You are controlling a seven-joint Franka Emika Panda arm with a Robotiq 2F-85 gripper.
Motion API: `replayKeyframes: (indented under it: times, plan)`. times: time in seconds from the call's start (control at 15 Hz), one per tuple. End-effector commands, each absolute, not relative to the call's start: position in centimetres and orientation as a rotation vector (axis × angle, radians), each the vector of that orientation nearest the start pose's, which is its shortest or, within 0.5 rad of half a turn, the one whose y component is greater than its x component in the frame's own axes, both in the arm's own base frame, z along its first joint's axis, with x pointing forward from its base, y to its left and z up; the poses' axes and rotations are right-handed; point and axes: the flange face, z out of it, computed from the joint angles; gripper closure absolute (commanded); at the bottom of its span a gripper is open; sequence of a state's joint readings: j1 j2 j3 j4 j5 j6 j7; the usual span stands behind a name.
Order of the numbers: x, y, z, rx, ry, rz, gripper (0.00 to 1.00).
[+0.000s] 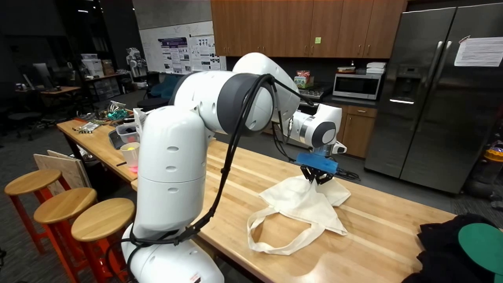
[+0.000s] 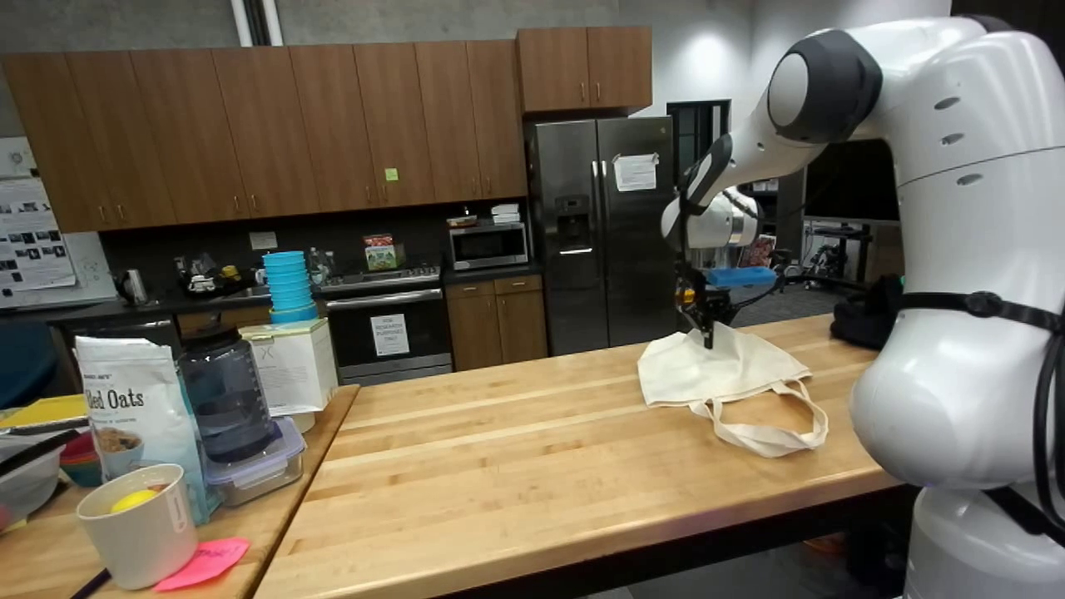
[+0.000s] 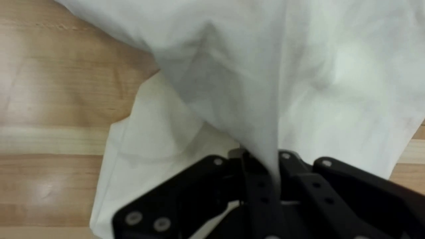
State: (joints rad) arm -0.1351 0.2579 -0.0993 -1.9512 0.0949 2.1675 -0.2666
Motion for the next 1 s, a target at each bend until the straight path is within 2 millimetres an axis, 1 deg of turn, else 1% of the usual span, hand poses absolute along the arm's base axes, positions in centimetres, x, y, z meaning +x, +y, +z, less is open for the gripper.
replayKeyframes:
  times: [0.0,0.33,0.47,0.6,0.73,0.8,0.93]
  plan:
    - [57.5,-15.8,35.4,-3.111,0.17,0.0,0.99]
    - [56.4,-19.3,35.2,-3.087,0.349,0.008,0.99]
    - [56.1,-20.4,35.0,-3.055,0.377,-0.001,0.99]
    - [56.2,-21.0,34.9,-3.017,0.379,-0.003,0.99]
    - [56.3,-20.9,35.0,-2.992,0.365,-0.002,0.99]
    - [56.4,-20.6,35.1,-2.984,0.339,-0.003,0.99]
    - [56.6,-19.1,35.2,-2.978,0.284,0.011,0.99]
